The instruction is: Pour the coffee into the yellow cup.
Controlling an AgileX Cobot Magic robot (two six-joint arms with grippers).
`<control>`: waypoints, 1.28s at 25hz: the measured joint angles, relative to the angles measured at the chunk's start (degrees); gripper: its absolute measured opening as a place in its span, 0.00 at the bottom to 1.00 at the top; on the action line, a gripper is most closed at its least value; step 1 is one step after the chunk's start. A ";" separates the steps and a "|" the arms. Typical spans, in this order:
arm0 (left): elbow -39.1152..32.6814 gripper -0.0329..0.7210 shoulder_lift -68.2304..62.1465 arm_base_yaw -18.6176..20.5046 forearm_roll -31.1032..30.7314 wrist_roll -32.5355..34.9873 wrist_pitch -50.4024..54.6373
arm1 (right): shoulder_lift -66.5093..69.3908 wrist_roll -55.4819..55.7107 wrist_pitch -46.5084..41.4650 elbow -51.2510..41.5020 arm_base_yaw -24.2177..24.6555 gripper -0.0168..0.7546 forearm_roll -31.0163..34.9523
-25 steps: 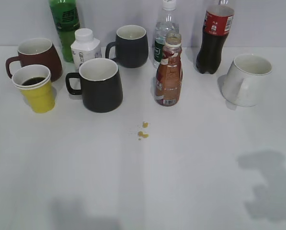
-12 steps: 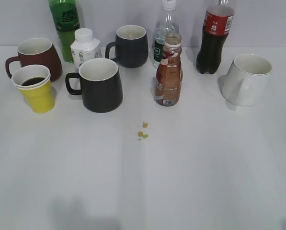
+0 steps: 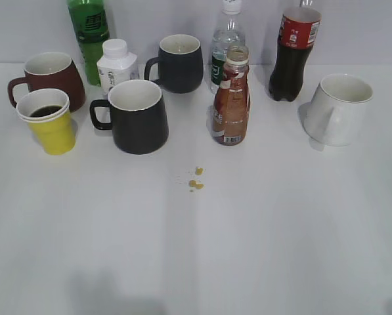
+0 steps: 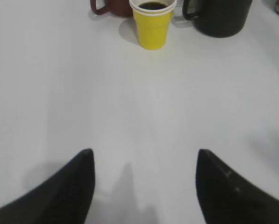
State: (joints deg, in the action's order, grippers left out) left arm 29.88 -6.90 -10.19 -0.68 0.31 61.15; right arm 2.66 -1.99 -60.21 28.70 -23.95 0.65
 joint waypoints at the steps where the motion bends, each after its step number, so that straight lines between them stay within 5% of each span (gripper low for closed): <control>1: 0.00 0.71 0.00 0.00 0.00 0.00 0.00 | 0.00 0.01 0.05 0.00 0.00 0.60 0.00; 9: 0.00 0.70 0.07 0.38 0.00 0.04 -0.05 | 0.00 0.01 0.34 -0.04 1.19 0.60 0.00; 16: -0.07 0.70 4.54 9.16 0.00 0.04 -0.05 | -0.25 0.01 0.53 -0.04 17.90 0.60 -0.34; 19: -0.07 0.70 7.01 10.72 0.68 0.04 0.04 | -0.36 0.01 0.54 -0.04 21.54 0.60 -0.34; 32: -0.07 0.70 7.32 10.79 -0.06 0.04 -0.01 | -3.08 0.01 0.62 -0.04 21.95 0.60 -0.28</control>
State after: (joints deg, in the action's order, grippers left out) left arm 29.81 0.42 0.59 -0.74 0.35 61.14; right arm -0.41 -1.98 -59.58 28.66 -1.99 0.37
